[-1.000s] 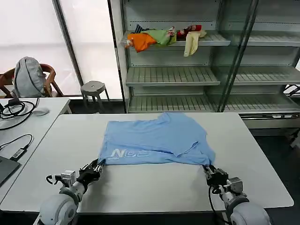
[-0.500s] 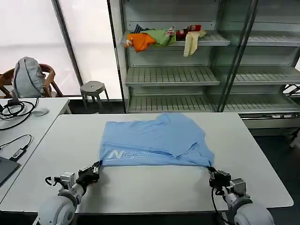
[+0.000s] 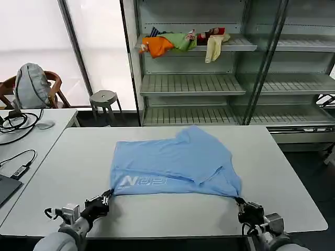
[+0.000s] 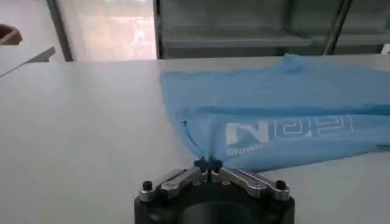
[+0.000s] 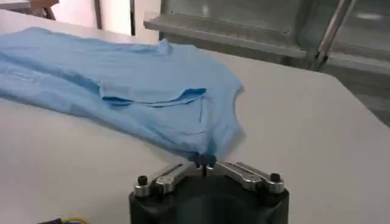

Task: Fold and organize the clothes.

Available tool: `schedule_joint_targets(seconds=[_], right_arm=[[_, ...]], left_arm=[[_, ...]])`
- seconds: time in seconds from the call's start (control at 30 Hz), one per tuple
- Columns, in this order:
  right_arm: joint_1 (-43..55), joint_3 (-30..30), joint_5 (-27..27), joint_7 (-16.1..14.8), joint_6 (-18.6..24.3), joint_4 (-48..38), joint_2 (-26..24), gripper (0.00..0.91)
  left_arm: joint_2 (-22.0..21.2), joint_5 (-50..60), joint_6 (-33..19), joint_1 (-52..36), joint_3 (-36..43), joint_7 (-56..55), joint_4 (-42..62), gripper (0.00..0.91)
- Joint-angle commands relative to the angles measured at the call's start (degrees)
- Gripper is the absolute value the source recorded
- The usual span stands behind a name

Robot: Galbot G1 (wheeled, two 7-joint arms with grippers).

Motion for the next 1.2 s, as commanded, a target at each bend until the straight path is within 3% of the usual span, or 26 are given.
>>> schedule_joint_targets(seconds=[0.03,0.5,1.13,1.17,1.2], right_arm=[[-9.23,3.87,-1.17,-0.3,0.2,4.79,0.0,0.0],[-16.41,6.67,-1.48,-1.09,0.52,8.34,-0.07,0.0],[-19.53,4.95,-4.25,-2.11,1.45,9.44,1.15,0.0],[-19.24,4.8,-4.52,-1.95,1.44,9.38,1.2,0.0],[-18.99,4.75,-4.83,-1.81,1.41,9.34,1.19,0.907]], left_arm=[[-0.08,0.44,-1.3,11.15,-5.65,0.82,-7.24,0.01],[0.22,0.34,-1.76,19.64,-11.02,2.34,-10.72,0.01],[1.1,2.62,-1.81,21.79,-11.25,3.4,-11.75,0.02],[1.13,3.04,-1.75,21.47,-11.23,2.87,-11.46,0.564],[1.17,3.26,-1.78,20.96,-11.35,2.69,-11.06,0.907]])
